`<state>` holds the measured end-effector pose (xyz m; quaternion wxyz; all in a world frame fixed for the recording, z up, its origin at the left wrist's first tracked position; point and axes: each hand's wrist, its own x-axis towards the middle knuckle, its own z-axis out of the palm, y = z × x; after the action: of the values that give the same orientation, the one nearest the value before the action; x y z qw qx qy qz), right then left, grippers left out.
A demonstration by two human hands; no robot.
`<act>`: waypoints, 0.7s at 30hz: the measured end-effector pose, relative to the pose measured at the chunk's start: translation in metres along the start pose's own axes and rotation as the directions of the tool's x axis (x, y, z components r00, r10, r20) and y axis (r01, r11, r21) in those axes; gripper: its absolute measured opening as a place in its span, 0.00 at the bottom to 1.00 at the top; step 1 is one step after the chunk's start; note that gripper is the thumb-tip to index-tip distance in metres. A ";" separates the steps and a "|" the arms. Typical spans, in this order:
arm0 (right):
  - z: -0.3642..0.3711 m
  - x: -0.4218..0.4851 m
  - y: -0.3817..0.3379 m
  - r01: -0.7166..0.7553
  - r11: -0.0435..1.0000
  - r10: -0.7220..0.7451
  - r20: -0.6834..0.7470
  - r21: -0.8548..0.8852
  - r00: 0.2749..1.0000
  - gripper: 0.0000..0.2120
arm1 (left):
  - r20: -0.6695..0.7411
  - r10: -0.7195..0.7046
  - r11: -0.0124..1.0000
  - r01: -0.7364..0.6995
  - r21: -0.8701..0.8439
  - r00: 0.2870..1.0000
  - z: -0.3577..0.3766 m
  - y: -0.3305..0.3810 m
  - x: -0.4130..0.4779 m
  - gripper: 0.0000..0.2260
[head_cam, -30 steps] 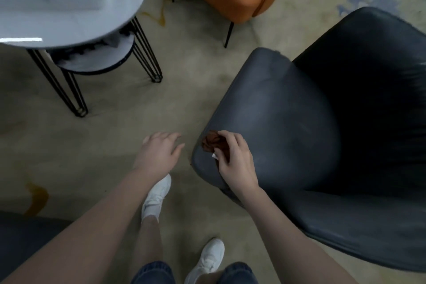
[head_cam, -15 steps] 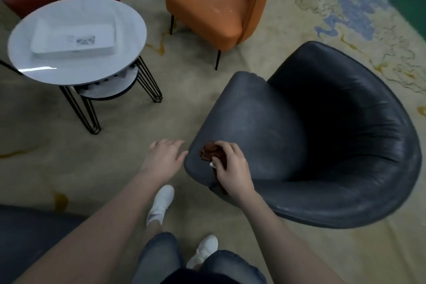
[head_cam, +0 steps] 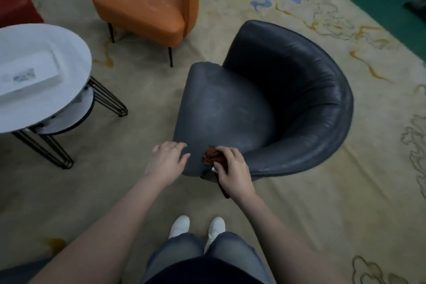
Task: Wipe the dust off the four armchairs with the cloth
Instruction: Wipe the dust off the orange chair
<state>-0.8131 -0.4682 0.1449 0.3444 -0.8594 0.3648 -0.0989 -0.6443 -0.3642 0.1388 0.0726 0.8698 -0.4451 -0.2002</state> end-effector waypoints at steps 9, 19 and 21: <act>-0.029 -0.044 0.004 -0.196 0.980 0.199 -0.261 0.038 0.945 0.18 | 0.089 0.320 0.933 -0.330 0.146 0.943 -0.011 0.048 0.008 0.18; -0.079 -0.116 0.045 -0.398 0.909 0.409 -0.453 0.126 0.792 0.16 | 0.213 0.608 0.741 -0.643 0.194 0.765 0.006 0.156 -0.004 0.18; -0.093 -0.131 0.058 -0.438 0.889 0.446 -0.469 0.134 0.763 0.16 | 0.229 0.641 0.710 -0.679 0.185 0.733 0.011 0.182 -0.008 0.18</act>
<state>-0.9780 -0.4544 0.1857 0.2617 -0.6933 0.6305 -0.2310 -0.7891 -0.4652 0.1864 -0.0069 0.6369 -0.7530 -0.1653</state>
